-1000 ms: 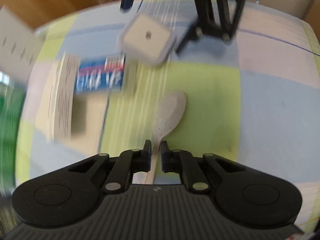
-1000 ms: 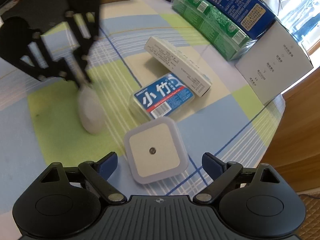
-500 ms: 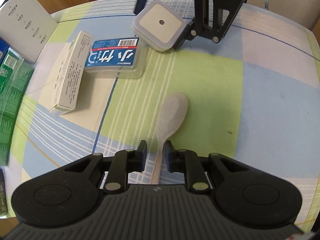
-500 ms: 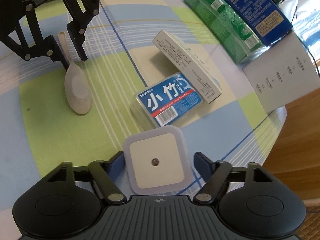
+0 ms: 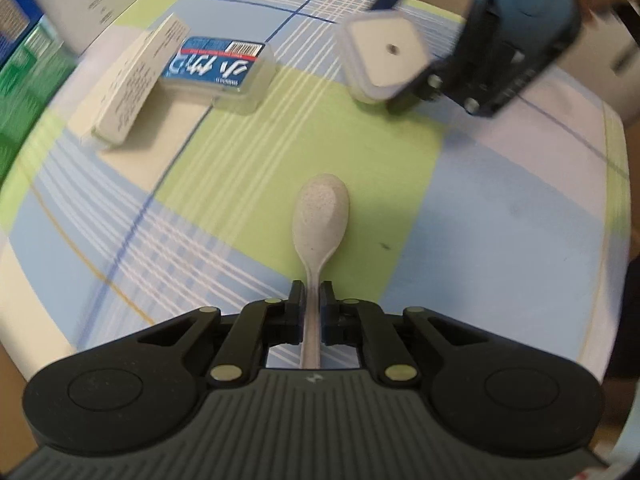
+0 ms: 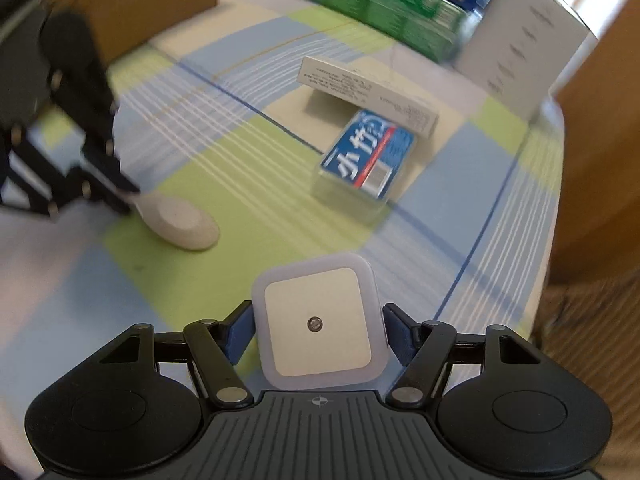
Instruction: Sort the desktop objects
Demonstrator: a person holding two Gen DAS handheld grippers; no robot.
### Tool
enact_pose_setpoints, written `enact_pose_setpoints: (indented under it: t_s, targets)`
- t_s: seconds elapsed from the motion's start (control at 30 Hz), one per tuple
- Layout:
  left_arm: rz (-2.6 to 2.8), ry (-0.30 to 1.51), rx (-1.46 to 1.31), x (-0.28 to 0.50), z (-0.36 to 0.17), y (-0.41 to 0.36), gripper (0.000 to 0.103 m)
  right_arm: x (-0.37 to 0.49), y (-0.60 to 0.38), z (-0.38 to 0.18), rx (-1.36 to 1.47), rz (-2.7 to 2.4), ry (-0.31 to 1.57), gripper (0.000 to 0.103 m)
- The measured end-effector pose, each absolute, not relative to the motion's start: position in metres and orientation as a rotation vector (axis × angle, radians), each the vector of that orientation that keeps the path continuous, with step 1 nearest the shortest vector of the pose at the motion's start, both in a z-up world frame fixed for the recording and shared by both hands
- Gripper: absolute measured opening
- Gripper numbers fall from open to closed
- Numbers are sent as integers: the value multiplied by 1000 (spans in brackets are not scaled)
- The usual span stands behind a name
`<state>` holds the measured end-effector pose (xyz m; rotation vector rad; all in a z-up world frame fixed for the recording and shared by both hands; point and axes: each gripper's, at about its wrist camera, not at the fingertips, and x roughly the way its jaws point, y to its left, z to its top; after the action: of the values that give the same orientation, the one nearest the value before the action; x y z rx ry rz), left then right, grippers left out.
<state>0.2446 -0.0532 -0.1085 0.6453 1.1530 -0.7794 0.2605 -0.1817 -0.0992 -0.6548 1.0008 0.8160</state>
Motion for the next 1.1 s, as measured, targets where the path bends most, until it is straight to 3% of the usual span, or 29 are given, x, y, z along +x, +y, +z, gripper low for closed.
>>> enact_pose_setpoints:
  t_s: [0.33,1.1]
  targets:
    - [-691,1139,530,204,-108,-52,4,220,-221,-96,-390,761,1081,65]
    - [-628,1084,443,201,-110,-53,4,213,-229,-108,-256,596,1070,63]
